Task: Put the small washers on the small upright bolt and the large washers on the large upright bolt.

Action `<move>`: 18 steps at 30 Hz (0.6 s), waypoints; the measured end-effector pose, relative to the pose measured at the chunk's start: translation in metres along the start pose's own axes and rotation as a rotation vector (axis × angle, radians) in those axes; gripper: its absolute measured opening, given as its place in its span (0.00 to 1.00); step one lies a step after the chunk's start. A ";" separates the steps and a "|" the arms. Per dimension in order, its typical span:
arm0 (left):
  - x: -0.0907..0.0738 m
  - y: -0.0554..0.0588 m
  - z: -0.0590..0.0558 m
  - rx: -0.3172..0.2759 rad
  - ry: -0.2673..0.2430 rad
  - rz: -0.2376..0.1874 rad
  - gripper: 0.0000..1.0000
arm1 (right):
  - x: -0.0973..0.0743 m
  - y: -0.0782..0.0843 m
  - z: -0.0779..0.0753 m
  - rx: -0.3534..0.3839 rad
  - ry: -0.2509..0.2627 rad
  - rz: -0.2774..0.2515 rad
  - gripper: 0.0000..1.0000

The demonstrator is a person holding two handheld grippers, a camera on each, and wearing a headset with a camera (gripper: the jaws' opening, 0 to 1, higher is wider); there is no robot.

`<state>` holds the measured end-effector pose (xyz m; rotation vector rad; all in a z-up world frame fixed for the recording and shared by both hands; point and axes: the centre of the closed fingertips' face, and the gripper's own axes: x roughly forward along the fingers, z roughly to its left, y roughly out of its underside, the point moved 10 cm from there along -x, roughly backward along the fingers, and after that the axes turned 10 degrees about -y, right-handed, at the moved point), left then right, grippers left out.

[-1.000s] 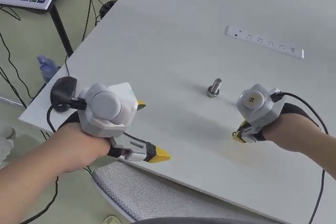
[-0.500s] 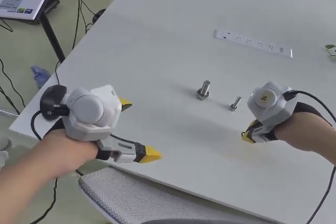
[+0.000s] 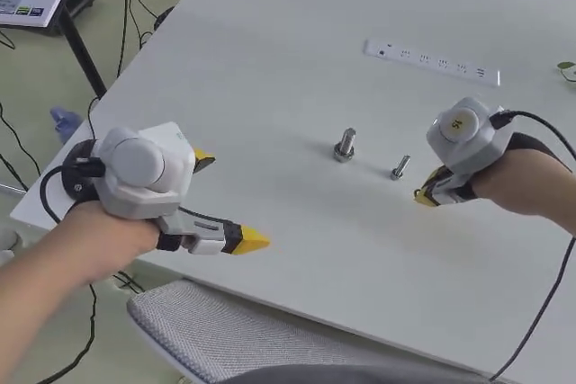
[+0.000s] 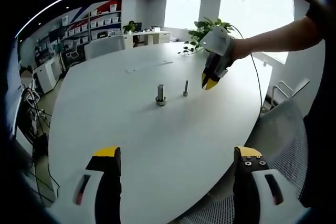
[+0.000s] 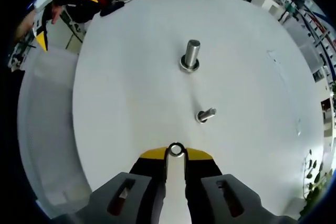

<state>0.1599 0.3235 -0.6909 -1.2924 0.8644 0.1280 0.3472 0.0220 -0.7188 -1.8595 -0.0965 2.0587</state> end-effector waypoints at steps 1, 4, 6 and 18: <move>0.000 0.000 0.001 -0.002 -0.002 0.001 0.89 | -0.002 -0.003 -0.003 -0.002 0.007 -0.003 0.12; -0.003 0.000 0.003 -0.019 -0.013 -0.004 0.89 | -0.006 -0.008 -0.009 0.001 0.014 -0.015 0.12; -0.005 0.001 0.003 -0.022 -0.014 -0.005 0.89 | -0.009 -0.013 -0.013 -0.005 0.021 -0.022 0.12; -0.005 0.006 0.004 -0.002 -0.021 0.019 0.87 | -0.009 -0.031 -0.029 -0.027 0.053 -0.044 0.12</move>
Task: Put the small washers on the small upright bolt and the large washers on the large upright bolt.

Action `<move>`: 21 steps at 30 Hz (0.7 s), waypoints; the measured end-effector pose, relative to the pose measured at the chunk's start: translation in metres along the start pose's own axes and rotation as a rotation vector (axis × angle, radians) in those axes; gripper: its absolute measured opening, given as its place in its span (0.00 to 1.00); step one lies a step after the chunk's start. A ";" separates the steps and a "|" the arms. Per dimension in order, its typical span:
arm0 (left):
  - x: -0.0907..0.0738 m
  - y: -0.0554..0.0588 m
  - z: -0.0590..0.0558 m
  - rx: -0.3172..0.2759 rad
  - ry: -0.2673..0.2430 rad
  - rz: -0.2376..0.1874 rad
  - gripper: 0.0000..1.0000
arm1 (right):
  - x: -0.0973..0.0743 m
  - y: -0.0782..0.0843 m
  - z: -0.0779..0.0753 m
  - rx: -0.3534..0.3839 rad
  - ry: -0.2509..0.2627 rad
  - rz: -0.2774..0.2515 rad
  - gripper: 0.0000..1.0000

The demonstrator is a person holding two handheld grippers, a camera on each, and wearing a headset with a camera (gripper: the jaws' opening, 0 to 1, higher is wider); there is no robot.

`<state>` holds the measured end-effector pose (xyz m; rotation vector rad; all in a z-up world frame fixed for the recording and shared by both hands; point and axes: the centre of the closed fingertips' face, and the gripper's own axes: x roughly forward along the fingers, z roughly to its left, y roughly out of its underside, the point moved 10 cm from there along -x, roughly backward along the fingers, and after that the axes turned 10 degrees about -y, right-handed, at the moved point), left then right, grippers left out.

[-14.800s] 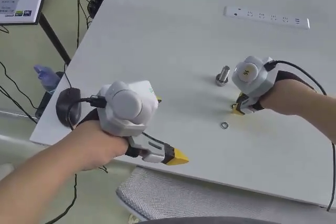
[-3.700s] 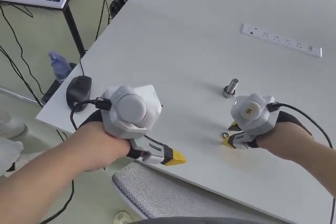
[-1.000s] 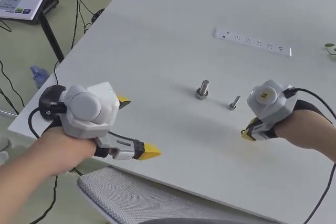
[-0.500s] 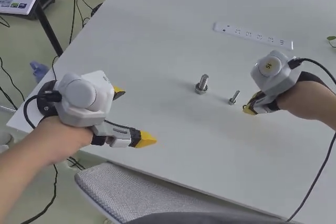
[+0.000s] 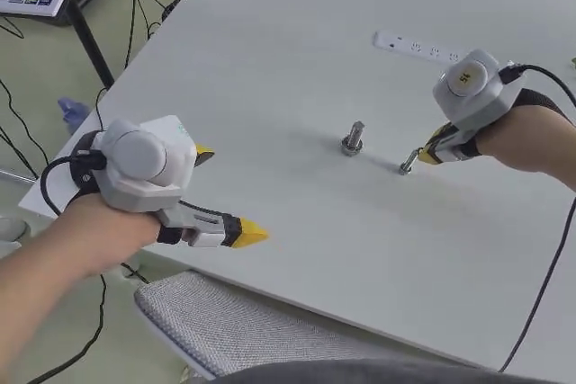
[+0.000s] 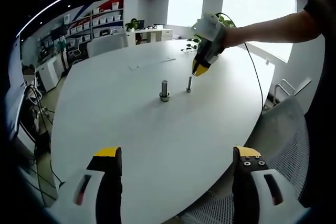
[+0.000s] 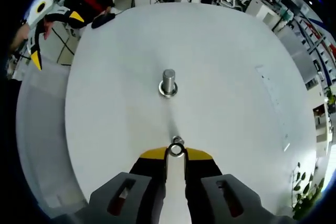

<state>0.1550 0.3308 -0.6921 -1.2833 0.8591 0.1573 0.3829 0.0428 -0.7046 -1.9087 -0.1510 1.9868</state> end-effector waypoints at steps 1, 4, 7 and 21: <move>0.000 0.000 0.000 0.000 0.000 0.000 0.87 | 0.000 0.000 0.000 0.000 0.000 0.000 0.12; 0.000 -0.003 -0.001 -0.006 0.004 -0.011 0.87 | 0.004 -0.001 -0.005 -0.007 0.004 0.008 0.12; 0.000 -0.006 -0.001 -0.011 0.006 -0.020 0.89 | 0.006 -0.002 -0.007 -0.008 0.011 0.006 0.12; 0.004 -0.006 -0.001 -0.019 0.016 -0.026 0.94 | 0.015 -0.005 -0.006 0.004 -0.007 0.028 0.12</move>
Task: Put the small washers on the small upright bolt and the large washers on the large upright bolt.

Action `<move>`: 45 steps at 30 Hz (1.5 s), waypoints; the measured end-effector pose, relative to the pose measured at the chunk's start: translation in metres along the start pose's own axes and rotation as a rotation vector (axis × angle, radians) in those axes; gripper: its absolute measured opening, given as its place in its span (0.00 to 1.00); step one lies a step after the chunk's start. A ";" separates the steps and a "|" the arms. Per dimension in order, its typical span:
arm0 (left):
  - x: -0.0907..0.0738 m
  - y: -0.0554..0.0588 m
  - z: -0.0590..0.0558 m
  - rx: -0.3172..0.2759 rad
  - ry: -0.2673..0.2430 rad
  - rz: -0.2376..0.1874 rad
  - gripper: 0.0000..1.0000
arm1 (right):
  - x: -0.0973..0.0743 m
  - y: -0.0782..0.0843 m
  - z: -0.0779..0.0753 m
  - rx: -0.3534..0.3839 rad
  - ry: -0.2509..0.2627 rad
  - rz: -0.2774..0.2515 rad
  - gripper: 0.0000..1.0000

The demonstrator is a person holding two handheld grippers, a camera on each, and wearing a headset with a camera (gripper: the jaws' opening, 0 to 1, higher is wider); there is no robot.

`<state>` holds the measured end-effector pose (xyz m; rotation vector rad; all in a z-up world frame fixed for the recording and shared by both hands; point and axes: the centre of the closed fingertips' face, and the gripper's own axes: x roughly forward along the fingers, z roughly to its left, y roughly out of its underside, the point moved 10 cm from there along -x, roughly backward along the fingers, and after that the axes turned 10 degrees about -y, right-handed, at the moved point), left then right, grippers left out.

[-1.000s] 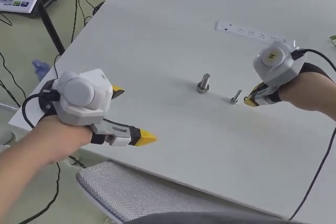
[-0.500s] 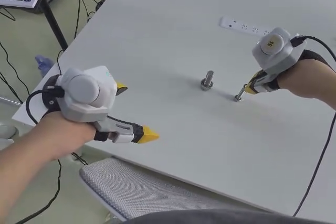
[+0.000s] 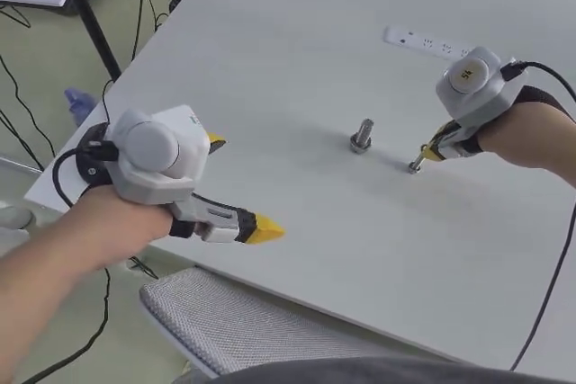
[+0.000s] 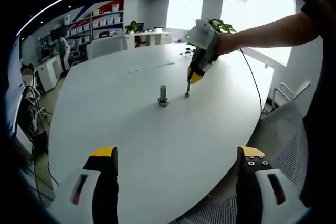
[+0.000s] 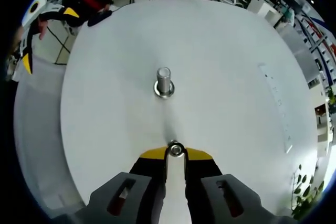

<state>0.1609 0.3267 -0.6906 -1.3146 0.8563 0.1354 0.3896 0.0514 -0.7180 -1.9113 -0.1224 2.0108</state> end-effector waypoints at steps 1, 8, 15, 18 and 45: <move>0.000 0.001 0.000 0.001 0.001 0.003 0.94 | 0.001 0.000 0.000 0.003 -0.002 0.004 0.12; 0.002 0.003 0.001 0.004 0.015 0.020 0.91 | 0.006 0.001 -0.004 0.003 -0.006 0.017 0.12; 0.003 0.004 0.005 0.004 0.012 0.023 0.91 | 0.012 0.000 -0.003 -0.005 -0.014 0.036 0.12; 0.002 0.006 0.006 0.002 0.015 0.028 0.90 | 0.016 0.000 -0.003 -0.007 -0.018 0.043 0.12; -0.005 0.023 0.007 -0.036 0.012 0.075 0.87 | 0.044 0.004 -0.009 -0.030 -0.036 0.080 0.13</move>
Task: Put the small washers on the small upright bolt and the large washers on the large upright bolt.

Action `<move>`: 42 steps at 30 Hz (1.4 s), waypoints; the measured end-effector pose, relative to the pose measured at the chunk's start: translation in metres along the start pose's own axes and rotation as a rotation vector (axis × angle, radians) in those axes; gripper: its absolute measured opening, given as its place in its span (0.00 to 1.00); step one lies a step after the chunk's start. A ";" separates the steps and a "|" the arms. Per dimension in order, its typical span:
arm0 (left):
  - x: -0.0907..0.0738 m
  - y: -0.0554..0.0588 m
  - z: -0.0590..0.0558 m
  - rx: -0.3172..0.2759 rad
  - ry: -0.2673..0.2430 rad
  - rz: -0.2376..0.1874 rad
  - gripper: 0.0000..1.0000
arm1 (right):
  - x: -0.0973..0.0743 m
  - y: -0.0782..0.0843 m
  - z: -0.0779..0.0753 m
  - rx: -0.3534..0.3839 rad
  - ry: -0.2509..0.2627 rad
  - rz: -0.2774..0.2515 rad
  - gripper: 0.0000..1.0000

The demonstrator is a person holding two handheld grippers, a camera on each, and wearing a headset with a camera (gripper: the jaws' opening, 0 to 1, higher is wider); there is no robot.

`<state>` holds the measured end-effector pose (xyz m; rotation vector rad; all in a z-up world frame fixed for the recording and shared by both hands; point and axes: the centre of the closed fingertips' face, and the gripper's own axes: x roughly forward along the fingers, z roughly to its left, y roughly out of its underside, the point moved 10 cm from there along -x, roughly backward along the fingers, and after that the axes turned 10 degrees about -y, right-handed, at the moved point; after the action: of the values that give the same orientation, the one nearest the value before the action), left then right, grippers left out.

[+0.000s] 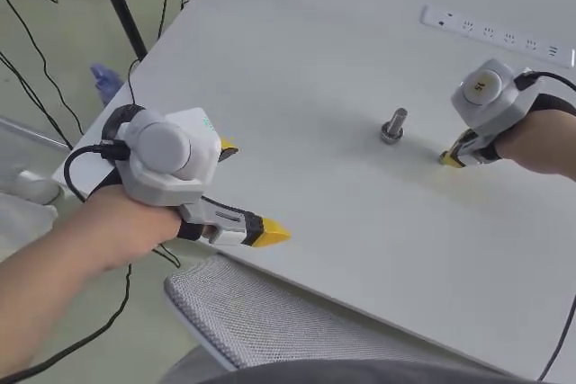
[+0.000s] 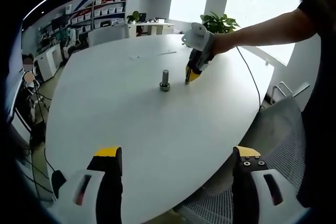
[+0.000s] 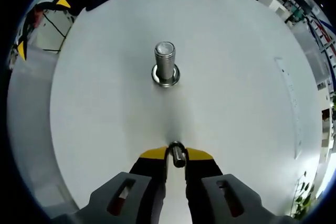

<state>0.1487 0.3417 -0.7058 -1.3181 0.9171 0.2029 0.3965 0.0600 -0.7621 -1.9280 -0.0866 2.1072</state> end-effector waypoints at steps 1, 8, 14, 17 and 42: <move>0.000 0.000 0.000 -0.001 0.001 -0.001 0.86 | 0.000 0.000 0.000 -0.001 0.000 0.001 0.13; 0.003 -0.001 0.000 0.005 0.005 0.002 0.85 | -0.001 0.001 0.003 -0.001 0.005 0.000 0.13; 0.003 0.000 0.000 0.009 0.011 0.006 0.85 | -0.002 0.001 0.003 -0.009 0.005 -0.004 0.14; 0.003 0.001 0.000 0.009 0.013 0.015 0.85 | -0.002 0.001 0.003 -0.014 0.006 -0.004 0.14; 0.005 -0.006 -0.004 0.020 0.035 -0.007 0.85 | -0.030 0.004 0.007 0.010 0.028 -0.124 0.31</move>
<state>0.1535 0.3349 -0.7044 -1.3095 0.9416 0.1646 0.3909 0.0499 -0.7333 -1.8950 -0.1840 1.9963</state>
